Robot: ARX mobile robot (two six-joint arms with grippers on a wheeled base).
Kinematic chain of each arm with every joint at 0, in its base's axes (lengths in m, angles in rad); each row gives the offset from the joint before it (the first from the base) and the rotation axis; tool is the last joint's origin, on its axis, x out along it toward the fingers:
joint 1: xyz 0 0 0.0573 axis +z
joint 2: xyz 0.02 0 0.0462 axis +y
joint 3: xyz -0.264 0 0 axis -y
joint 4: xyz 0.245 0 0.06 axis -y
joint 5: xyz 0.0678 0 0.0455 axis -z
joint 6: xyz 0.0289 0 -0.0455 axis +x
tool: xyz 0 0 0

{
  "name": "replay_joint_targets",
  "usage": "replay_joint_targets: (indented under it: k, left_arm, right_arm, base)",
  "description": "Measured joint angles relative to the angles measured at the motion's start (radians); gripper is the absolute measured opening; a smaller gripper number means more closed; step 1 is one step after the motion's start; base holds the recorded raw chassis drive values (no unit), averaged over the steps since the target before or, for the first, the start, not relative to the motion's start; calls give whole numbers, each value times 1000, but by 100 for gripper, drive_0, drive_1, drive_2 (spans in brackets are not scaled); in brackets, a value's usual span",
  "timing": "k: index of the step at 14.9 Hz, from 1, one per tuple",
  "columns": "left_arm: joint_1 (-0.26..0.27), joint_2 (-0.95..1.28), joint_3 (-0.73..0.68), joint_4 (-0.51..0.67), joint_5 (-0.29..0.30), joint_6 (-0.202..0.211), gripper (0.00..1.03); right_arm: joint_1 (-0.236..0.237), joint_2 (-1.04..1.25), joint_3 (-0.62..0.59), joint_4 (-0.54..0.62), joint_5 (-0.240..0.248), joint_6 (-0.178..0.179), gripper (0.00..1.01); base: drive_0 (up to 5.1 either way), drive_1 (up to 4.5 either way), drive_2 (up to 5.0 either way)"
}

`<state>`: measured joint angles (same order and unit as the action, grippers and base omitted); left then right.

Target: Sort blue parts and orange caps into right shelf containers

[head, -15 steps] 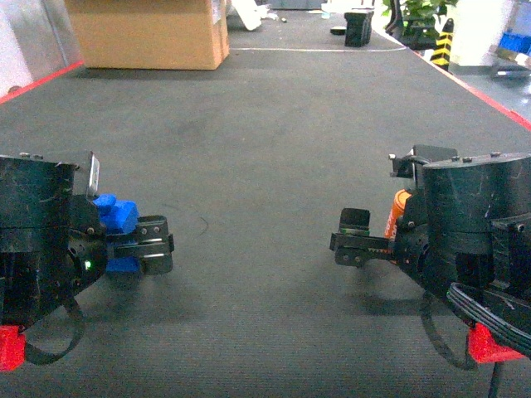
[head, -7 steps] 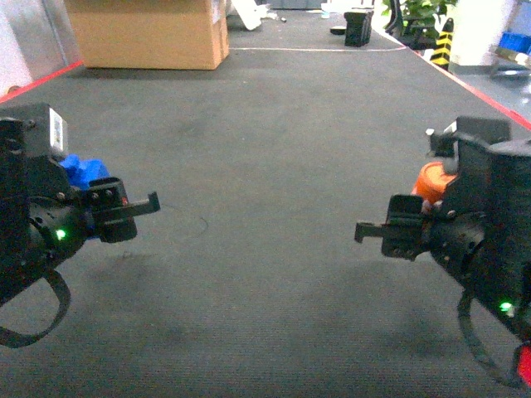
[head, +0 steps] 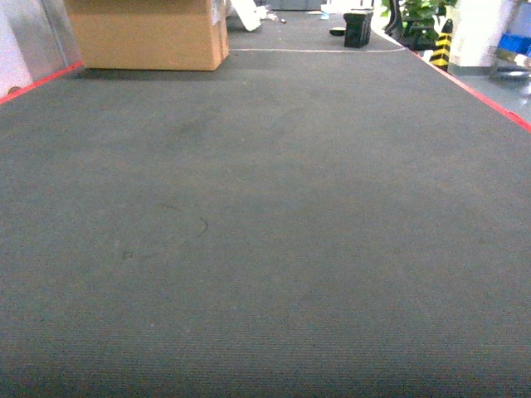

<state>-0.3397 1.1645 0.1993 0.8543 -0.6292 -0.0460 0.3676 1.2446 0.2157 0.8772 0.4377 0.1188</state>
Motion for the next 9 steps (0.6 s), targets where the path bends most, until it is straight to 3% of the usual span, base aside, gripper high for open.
replay_joint_targets:
  k: [1,2,3,5,6,8,9]
  left_arm:
    - [-4,-249,-42,-164,-53,13,43]
    - [-2,-435,-41,-282,-69,15,43]
    - [0,-568,-35,-365,-66,13,43]
    - [-8,-596,-16,-396,-43,12,43]
    - [72,-647,-16,-537,182,28,43]
    - [153,-730,-56,-566,403,29,43]
    - [169,-754,-67,-570,452,29,43]
  right_arm:
    - [-5,-246,-61,-148,48,-17,46]
    - [-3,-417,-70,-240,84,-26,45]
    - [24,-522,-69,-263,132,-38,45]
    - [32,-532,-45,-270,139,-43,45]
    - [3,-554,-42,-355,56,-63,45]
    - [-91,-661,-79,-439,-134,-95,45]
    - [-120,-697,-93,-453,-178,-96,45]
  base:
    - [0,0,0]
    - [0,0,0]
    - [0,0,0]
    - [0,0,0]
    - [0,0,0]
    - [0,0,0]
    - [0,0,0]
